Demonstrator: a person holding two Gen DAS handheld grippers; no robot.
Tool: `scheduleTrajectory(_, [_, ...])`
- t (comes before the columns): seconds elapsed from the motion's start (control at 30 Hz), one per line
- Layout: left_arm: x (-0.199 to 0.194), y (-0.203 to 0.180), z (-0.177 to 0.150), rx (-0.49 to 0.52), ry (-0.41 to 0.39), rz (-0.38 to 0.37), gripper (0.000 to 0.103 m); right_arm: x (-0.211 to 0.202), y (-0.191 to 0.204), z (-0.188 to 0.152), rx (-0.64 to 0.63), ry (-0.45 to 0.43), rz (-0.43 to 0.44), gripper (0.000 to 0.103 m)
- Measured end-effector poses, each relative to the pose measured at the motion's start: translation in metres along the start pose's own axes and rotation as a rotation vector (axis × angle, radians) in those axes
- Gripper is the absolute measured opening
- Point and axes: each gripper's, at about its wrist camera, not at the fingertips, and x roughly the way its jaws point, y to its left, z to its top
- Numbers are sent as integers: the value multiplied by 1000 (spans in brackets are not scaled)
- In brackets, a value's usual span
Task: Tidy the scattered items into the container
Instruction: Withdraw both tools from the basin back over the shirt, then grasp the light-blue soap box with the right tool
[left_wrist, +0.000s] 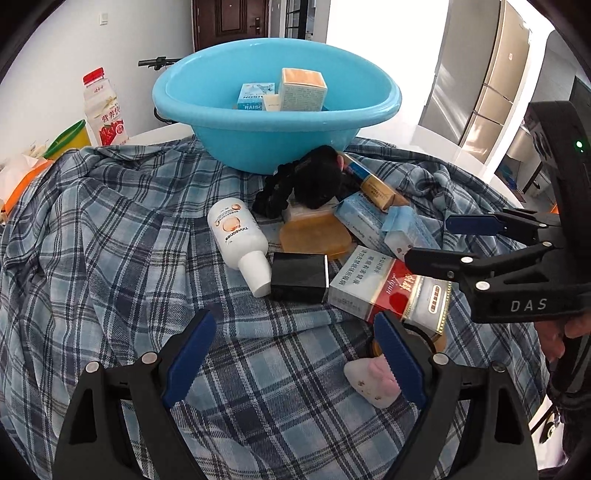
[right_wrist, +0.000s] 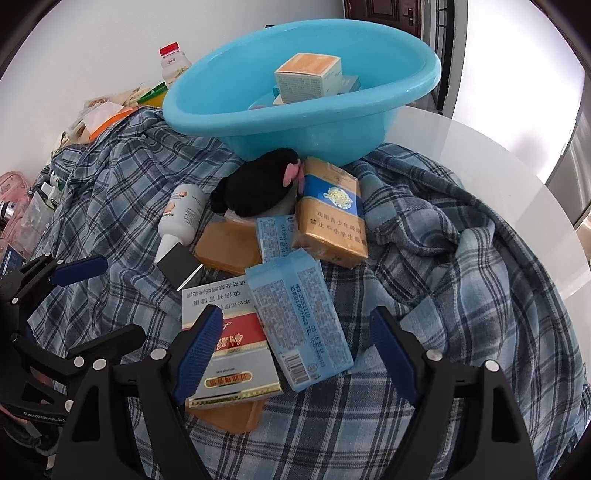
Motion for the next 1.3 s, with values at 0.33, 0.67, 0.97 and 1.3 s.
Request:
scheduleTrajectory(0.33, [15,10,4,-27,32,-9,89,24,-6,8,14,39,19,80])
scheduleTrajectory(0.67, [16,11,1,-31,40,-6,89,15,-4,7,11,11,63,42])
scheduleTrajectory(0.97, [3,9,-2,-23,16,-2,89,-24,2,-5,10,-49,67,42])
scheduleTrajectory(1.3, [-13,-8,-16,15,7,-26,89,-55,-13,-36,69,-69,56,42])
